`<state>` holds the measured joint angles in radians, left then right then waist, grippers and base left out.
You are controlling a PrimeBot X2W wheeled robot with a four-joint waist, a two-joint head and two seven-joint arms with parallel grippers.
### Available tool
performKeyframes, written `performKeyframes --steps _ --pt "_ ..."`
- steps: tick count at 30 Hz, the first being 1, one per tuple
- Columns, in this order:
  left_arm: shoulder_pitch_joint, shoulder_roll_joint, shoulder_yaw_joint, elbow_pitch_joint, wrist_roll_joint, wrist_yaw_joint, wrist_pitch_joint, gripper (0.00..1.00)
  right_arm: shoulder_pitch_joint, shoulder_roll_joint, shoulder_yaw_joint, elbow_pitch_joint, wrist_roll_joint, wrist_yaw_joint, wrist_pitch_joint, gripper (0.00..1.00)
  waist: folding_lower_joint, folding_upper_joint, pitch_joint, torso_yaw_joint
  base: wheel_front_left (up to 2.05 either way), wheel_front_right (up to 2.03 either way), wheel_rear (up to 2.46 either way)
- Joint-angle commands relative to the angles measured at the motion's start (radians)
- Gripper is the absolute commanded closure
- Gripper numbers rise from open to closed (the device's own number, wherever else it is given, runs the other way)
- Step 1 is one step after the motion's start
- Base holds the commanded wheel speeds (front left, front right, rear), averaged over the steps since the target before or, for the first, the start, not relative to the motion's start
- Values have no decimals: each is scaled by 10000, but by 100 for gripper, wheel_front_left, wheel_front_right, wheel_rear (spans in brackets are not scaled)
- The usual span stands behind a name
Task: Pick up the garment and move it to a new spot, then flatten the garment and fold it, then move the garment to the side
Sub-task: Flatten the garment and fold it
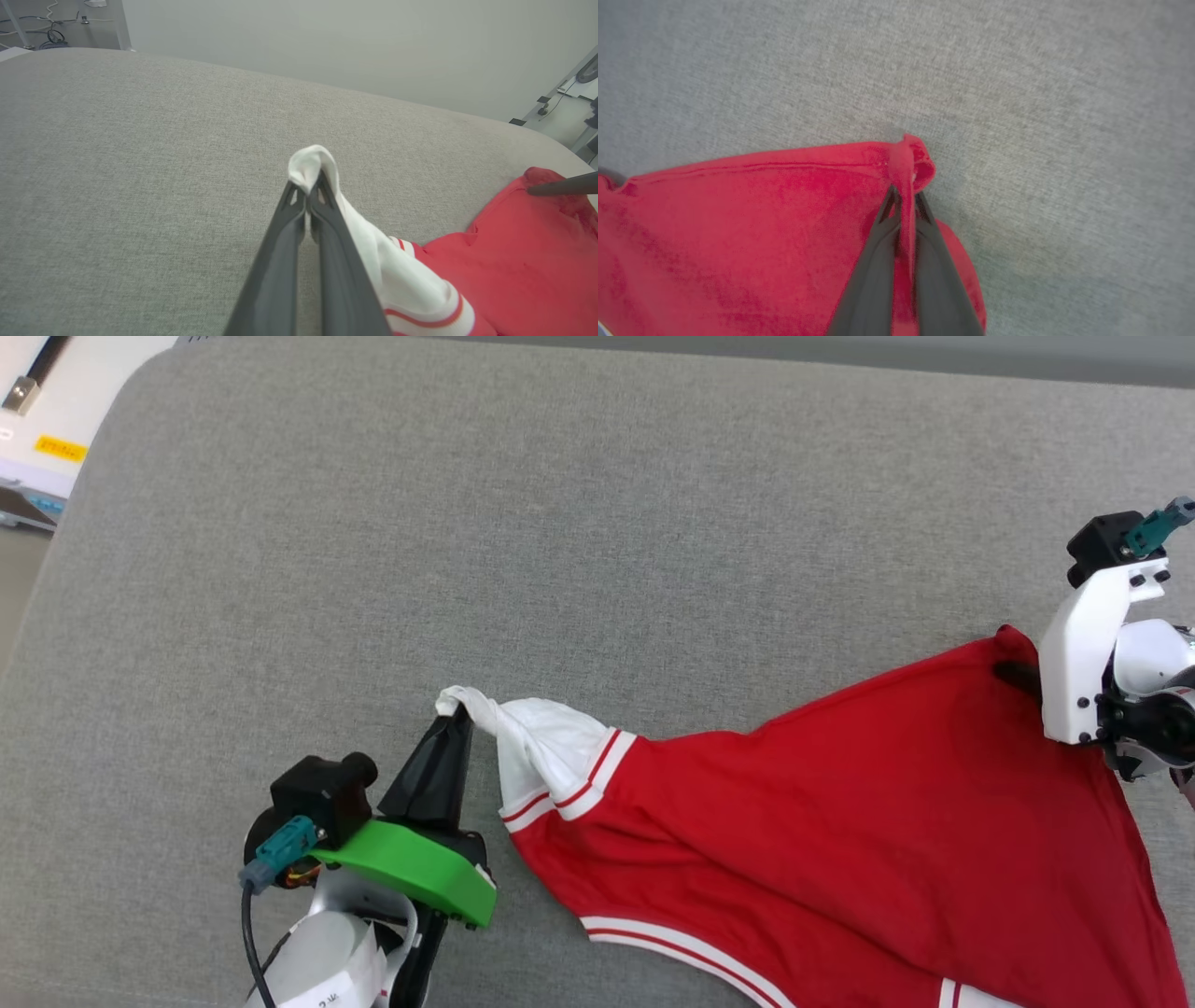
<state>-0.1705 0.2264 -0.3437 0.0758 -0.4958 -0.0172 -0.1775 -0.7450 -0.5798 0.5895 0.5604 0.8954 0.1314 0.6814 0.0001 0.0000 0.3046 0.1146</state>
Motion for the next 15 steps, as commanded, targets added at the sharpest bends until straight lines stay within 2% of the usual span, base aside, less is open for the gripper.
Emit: performKeyframes --steps 1,9,15 --pt "-150 113 107 -9 -38 97 -97 100 -145 -68 -13 113 52 -7 -189 100 -1 0 -416 -174 0 0 0" --pt "-1476 528 470 -42 181 201 92 100 -853 -18 -625 470 -437 -7 -1414 100 -1 0 -1203 -725 0 0 0" --pt "-4345 890 942 984 166 55 625 100 -2165 438 -1299 1092 -1577 -7 -2391 100 -1 0 -1178 -1352 0 0 0"
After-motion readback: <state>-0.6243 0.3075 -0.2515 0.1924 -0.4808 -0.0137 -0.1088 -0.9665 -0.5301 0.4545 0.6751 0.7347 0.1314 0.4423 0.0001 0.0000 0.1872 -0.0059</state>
